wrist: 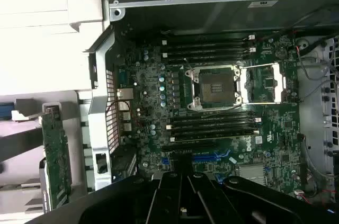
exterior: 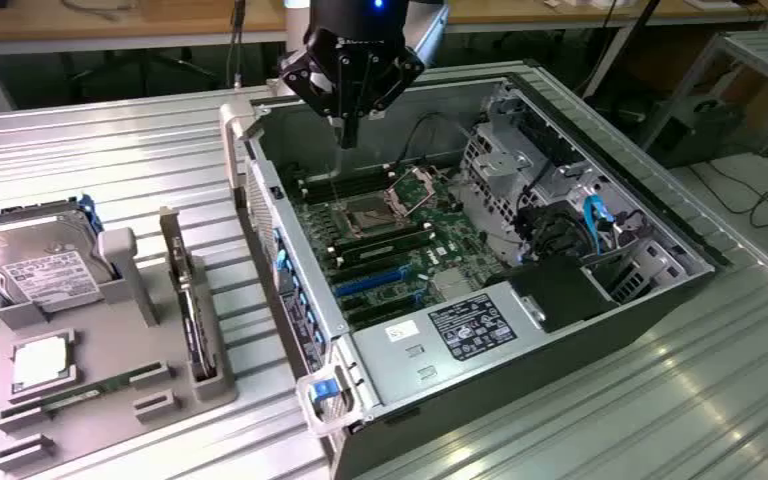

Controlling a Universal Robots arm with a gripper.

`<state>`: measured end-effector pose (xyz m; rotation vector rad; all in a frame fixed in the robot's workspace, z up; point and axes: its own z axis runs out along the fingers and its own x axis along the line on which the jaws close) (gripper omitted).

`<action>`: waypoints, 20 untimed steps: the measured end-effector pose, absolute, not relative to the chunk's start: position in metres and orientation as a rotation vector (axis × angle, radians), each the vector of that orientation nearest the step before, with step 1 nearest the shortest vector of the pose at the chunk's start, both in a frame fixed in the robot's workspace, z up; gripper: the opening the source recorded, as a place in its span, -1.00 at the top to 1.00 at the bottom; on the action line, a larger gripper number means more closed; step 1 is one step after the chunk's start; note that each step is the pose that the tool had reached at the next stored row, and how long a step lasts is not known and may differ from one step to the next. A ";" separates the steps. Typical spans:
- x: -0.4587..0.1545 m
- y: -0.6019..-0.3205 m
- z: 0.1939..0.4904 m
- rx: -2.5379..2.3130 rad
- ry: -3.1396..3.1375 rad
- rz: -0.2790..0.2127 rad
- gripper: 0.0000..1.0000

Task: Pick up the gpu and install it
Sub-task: 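Reach for the gpu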

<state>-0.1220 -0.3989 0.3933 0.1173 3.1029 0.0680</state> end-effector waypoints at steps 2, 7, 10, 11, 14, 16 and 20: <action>-0.123 -0.399 0.393 0.117 3.103 0.068 0.79; -0.128 -0.399 0.393 0.117 3.103 0.068 0.79; -0.132 -0.399 0.393 0.117 3.103 0.068 0.79; -0.133 -0.399 0.393 0.117 3.103 0.068 0.79; -0.137 -0.399 0.393 0.117 3.103 0.068 0.79; -0.139 -0.399 0.393 0.117 3.103 0.068 0.79; -0.144 -0.399 0.393 0.117 3.103 0.068 0.79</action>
